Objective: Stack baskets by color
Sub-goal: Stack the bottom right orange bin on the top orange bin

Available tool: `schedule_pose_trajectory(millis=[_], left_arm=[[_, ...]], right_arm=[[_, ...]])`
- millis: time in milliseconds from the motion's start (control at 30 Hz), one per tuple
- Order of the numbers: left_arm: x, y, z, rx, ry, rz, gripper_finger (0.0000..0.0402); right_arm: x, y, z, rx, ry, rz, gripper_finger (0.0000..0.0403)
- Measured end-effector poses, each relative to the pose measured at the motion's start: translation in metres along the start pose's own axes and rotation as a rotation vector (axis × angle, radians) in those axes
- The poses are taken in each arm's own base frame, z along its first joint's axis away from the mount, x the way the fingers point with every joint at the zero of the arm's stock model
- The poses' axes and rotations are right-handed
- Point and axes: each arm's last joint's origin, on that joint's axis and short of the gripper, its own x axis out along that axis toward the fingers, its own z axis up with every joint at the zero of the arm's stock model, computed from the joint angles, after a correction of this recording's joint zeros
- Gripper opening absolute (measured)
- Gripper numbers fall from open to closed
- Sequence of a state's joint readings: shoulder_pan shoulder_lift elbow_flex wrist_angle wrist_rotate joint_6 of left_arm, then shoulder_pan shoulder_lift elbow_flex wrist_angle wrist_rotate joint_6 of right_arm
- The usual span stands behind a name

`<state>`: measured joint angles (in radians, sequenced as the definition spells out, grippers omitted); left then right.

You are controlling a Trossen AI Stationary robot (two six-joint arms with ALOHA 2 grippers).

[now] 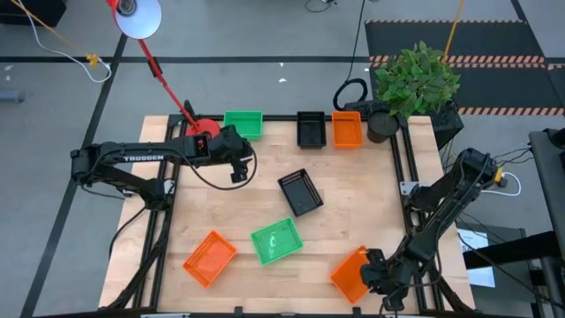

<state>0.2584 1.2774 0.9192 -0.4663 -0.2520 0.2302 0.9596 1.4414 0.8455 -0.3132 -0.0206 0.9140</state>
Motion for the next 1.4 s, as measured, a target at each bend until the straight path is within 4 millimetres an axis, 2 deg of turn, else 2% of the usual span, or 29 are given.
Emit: schedule_pose_trajectory(millis=[367,667,800,1067,1300,1400], left_arm=[[0.000,0.000,0.000,0.003,0.000,0.000,0.0211],[0.000,0.000,0.000,0.004,0.000,0.000,0.0211],[0.000,0.000,0.000,0.004,0.000,0.000,0.0211],[0.000,0.000,0.000,0.005,0.000,0.000,0.0211],[0.000,-0.001,0.003,0.002,-0.027,-0.004,0.0211],[-0.001,-0.003,0.007,0.017,-0.071,-0.033,0.0211]], right_arm=[[-0.015,0.000,0.005,-0.074,-0.114,-0.027,0.0061],[-0.015,-0.011,0.006,-0.125,-0.087,-0.114,0.0143],[-0.015,-0.011,0.006,-0.191,-0.082,-0.115,0.0155],[-0.006,-0.023,-0.006,-0.222,-0.016,-0.106,0.0107],[-0.006,-0.026,-0.002,-0.338,-0.018,-0.116,0.0014],[-0.007,-0.030,0.003,-0.345,-0.026,-0.129,0.0016]])
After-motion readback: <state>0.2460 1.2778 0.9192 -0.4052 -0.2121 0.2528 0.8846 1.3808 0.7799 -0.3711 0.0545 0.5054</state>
